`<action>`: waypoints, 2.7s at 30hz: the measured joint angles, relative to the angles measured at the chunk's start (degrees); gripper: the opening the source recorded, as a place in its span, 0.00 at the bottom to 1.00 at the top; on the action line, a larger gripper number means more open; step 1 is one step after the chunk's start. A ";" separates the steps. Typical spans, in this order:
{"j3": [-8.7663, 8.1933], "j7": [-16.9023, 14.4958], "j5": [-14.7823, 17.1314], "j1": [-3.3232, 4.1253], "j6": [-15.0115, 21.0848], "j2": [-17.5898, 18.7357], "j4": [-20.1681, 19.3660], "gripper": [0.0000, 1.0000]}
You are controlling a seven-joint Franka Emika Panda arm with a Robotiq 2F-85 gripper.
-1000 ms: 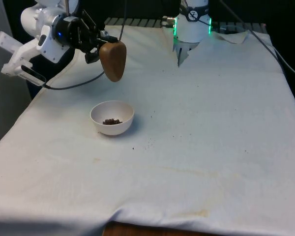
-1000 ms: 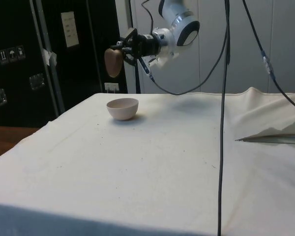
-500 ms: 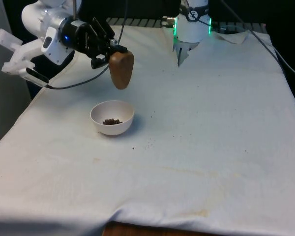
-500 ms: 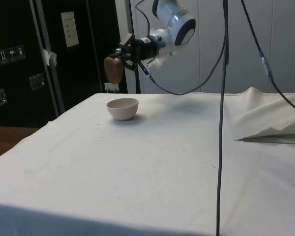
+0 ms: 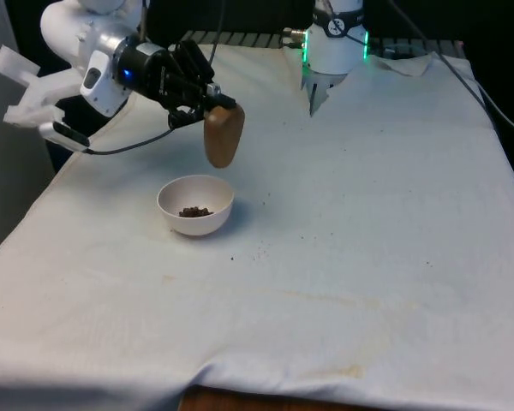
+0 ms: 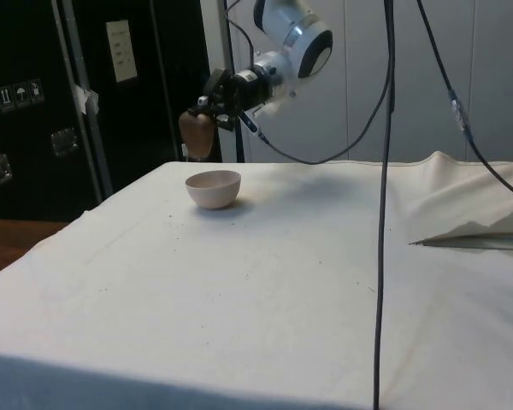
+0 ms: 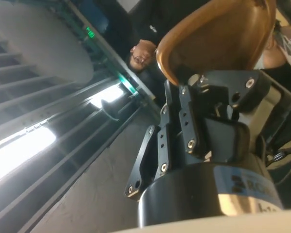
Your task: Pour the coffee beans from the cup into the bowl.
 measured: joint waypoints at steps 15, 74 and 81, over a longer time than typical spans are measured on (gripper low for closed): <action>0.00 -1.72 -3.38 2.52 4.35 -0.63 -0.46 0.00; 4.07 -6.53 -19.82 8.82 23.03 -9.51 -6.19 0.00; 5.04 -6.93 -21.83 9.11 25.38 -10.49 -7.10 0.00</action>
